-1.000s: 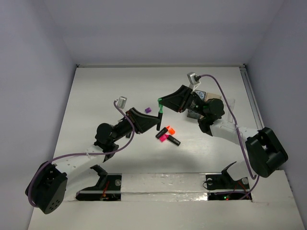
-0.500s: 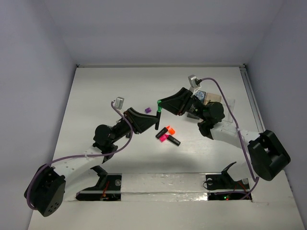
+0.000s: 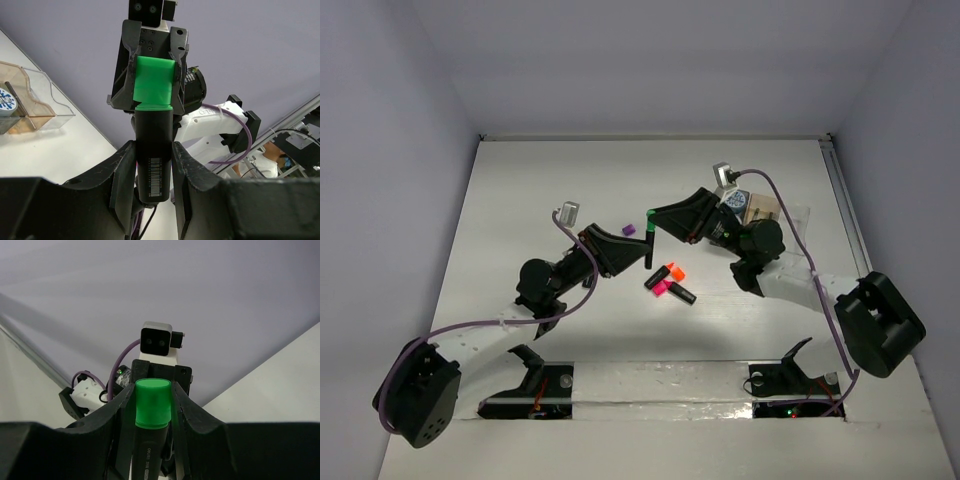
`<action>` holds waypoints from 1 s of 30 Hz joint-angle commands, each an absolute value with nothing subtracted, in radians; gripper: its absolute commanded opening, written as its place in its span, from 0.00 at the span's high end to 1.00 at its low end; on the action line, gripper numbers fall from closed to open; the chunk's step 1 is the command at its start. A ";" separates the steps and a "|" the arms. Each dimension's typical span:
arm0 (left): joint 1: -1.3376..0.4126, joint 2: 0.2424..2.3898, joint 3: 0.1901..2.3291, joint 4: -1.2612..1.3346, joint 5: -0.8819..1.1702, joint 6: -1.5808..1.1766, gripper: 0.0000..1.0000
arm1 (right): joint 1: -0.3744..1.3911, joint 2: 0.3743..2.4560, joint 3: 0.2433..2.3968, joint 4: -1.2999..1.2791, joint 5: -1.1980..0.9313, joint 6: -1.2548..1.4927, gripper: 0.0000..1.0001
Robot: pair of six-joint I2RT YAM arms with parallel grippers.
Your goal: Sort the stationery into containers
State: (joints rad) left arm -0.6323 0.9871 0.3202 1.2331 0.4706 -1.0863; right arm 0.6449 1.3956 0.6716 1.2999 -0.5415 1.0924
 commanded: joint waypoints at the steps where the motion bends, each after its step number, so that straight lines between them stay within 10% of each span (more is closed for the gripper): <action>1: -0.623 0.982 0.333 1.420 0.446 -1.095 1.00 | 0.679 1.393 0.652 1.542 -0.535 1.080 0.69; 30: -0.542 0.933 0.295 1.542 0.523 -1.206 1.00 | 0.699 1.483 0.690 1.687 -0.739 1.301 0.76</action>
State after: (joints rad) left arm -0.5781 0.9840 0.2867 1.2400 0.5869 -1.2125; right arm 0.6708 1.4872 0.6926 1.3247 -0.6151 1.2633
